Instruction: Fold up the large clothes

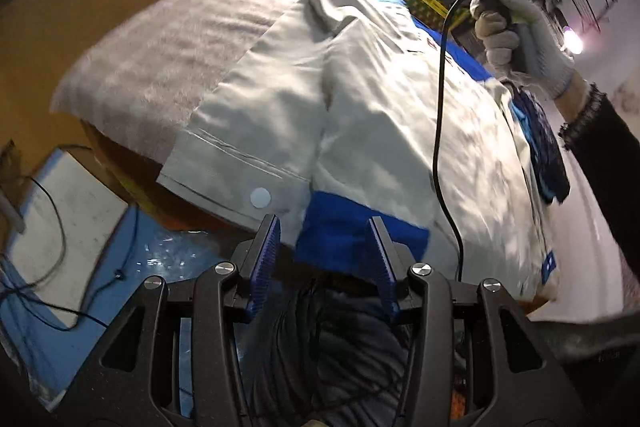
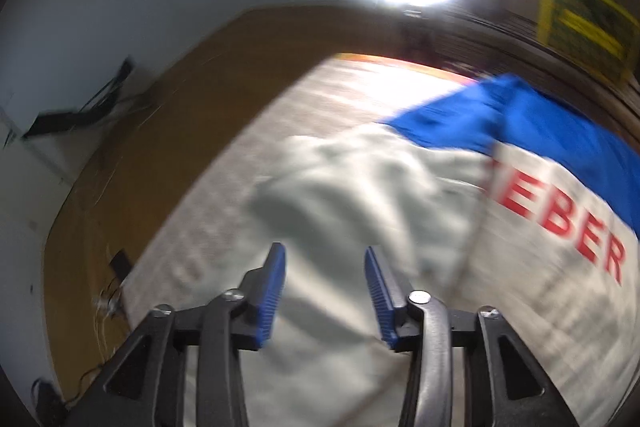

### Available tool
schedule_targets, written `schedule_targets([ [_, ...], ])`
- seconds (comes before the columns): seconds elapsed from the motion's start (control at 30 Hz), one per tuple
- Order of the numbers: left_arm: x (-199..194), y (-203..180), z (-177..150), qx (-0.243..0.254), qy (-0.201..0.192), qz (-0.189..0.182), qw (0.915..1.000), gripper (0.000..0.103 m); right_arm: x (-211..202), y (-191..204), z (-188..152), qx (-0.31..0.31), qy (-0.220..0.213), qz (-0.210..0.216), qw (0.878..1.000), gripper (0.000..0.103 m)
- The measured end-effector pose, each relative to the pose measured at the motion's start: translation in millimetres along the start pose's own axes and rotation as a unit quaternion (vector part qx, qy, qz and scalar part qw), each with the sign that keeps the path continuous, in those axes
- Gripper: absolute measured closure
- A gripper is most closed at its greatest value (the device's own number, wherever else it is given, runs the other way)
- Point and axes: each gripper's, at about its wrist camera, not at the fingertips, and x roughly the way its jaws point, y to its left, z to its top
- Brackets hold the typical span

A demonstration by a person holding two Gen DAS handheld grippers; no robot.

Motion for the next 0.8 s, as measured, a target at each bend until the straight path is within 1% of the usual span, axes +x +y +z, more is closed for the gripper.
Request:
schedule_targets([
  [0.07,10,6,2,-0.011,0.004,-0.010,0.9999,0.058,13,26,7,-0.026,0.014,0.000,1.000,0.049],
  [0.17,18,10,1,-0.025,0.006,-0.031,0.9992,0.058,37,55,15,-0.048,0.036,-0.014,0.998,0.049],
  [0.2,20,10,0,-0.029,0.005,-0.038,0.9988,0.058,43,60,10,-0.051,0.043,-0.018,0.998,0.049],
  [0.27,24,10,0,-0.039,0.002,-0.054,0.9978,0.058,59,71,12,-0.051,0.059,-0.030,0.996,0.049],
  [0.4,29,7,-2,-0.038,0.006,-0.062,0.9973,0.058,89,82,15,-0.061,0.082,-0.067,0.992,0.049],
  [0.5,33,3,-2,-0.029,0.009,-0.061,0.9976,0.059,105,88,16,-0.075,0.095,-0.101,0.988,0.049],
  [0.53,34,2,-2,-0.026,0.010,-0.060,0.9978,0.063,109,89,16,-0.080,0.098,-0.110,0.986,0.051],
  [0.6,35,0,-1,-0.021,0.011,-0.054,0.9982,0.075,116,89,15,-0.088,0.104,-0.126,0.983,0.052],
  [0.63,35,0,-1,-0.021,0.011,-0.055,0.9982,0.079,119,87,15,-0.088,0.106,-0.131,0.982,0.052],
  [0.67,35,0,-1,-0.020,0.010,-0.055,0.9982,0.087,121,87,14,-0.088,0.108,-0.133,0.981,0.054],
  [0.7,34,-1,-1,-0.017,0.008,-0.053,0.9984,0.091,124,85,13,-0.087,0.111,-0.136,0.981,0.058],
  [0.73,33,-2,-2,-0.012,0.006,-0.045,0.9989,0.093,127,84,12,-0.088,0.115,-0.139,0.980,0.064],
  [0.77,33,-4,-3,-0.006,0.003,-0.038,0.9992,0.097,130,82,11,-0.088,0.120,-0.141,0.979,0.067],
  [0.8,31,-4,-3,-0.002,0.000,-0.038,0.9993,0.098,131,81,10,-0.088,0.122,-0.140,0.979,0.075],
])
